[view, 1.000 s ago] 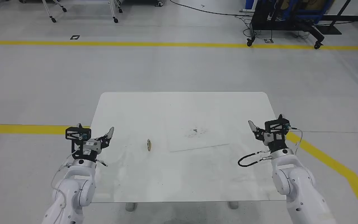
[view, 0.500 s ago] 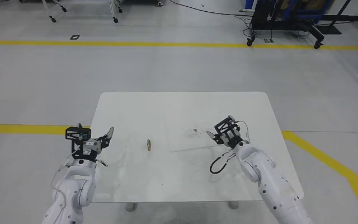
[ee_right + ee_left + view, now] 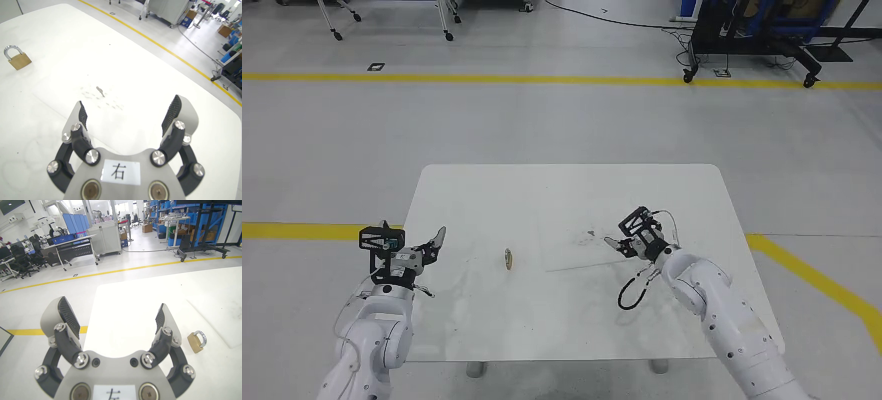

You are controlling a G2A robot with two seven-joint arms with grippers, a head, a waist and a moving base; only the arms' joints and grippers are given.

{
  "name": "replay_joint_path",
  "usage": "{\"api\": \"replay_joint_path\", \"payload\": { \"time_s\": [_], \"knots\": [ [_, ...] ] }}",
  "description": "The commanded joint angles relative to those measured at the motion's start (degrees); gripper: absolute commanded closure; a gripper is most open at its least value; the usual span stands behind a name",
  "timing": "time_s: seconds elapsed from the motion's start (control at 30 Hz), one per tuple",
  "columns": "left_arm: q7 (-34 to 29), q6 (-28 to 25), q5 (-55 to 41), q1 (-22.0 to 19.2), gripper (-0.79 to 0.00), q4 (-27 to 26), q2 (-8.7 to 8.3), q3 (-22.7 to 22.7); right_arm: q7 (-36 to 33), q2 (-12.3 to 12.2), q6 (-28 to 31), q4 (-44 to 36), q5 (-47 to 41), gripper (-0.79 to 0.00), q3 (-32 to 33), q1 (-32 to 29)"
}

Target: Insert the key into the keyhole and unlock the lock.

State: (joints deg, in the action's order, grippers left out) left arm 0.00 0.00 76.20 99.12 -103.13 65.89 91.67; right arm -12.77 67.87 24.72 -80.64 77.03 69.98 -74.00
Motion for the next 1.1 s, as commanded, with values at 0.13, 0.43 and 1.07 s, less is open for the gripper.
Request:
{"api": "replay_joint_path", "payload": {
  "time_s": [0.13, 0.43, 1.07],
  "knots": [
    [0.0, 0.0, 0.0, 0.0, -0.785, 0.0, 0.00, 0.0, 0.7, 1.0, 27.4, 18.8, -1.1, -0.785, -6.5, 15.6],
    [0.0, 0.0, 0.0, 0.0, -0.785, 0.0, 0.00, 0.0, 5.3, 5.6, 32.1, 38.5, -2.3, -0.720, -19.2, 29.5],
    [0.0, 0.0, 0.0, 0.0, -0.785, 0.0, 0.00, 0.0, 16.4, 10.8, 27.9, 53.0, 3.2, 0.000, -27.5, 37.0]
  ]
}}
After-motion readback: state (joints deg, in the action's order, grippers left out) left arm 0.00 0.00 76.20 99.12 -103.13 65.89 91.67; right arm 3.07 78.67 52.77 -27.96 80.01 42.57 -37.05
